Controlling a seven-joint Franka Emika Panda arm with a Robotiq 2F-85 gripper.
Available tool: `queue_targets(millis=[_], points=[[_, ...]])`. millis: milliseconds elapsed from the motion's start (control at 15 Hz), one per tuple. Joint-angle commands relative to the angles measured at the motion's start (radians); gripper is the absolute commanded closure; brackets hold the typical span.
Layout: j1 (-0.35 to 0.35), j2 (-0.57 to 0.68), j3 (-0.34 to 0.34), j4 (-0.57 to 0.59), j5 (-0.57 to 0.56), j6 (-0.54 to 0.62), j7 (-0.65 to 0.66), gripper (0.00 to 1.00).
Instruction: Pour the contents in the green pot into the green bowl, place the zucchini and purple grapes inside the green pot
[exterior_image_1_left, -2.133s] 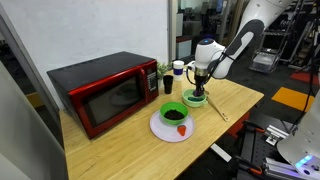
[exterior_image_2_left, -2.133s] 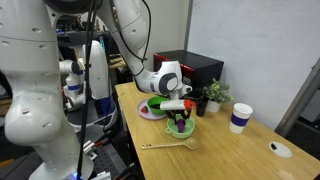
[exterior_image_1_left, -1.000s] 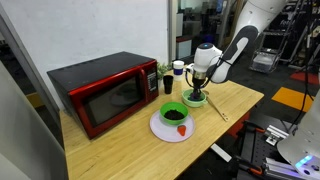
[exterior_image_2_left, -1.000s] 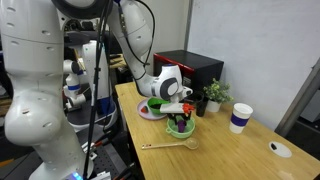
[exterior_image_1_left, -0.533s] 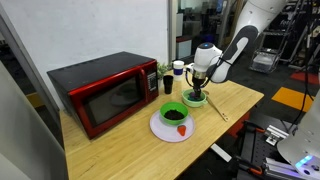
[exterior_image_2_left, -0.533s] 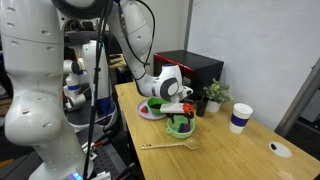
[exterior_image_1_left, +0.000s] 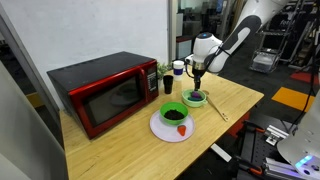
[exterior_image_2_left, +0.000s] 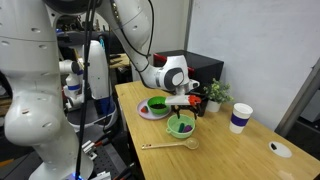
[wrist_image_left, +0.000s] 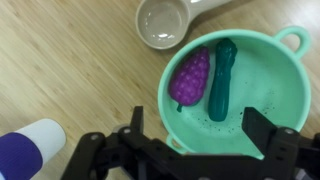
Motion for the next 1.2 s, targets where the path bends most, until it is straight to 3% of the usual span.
queue_targets(millis=[0,600,1133], points=[[-0.003,-0.079,0.013,0.054,0.057,-0.238,-0.041,0.00],[0.027,-0.230,0.042,0.179,0.155,-0.635,0.084,0.00],[0.087,-0.412,0.096,0.141,0.207,-0.741,0.169,0.00]])
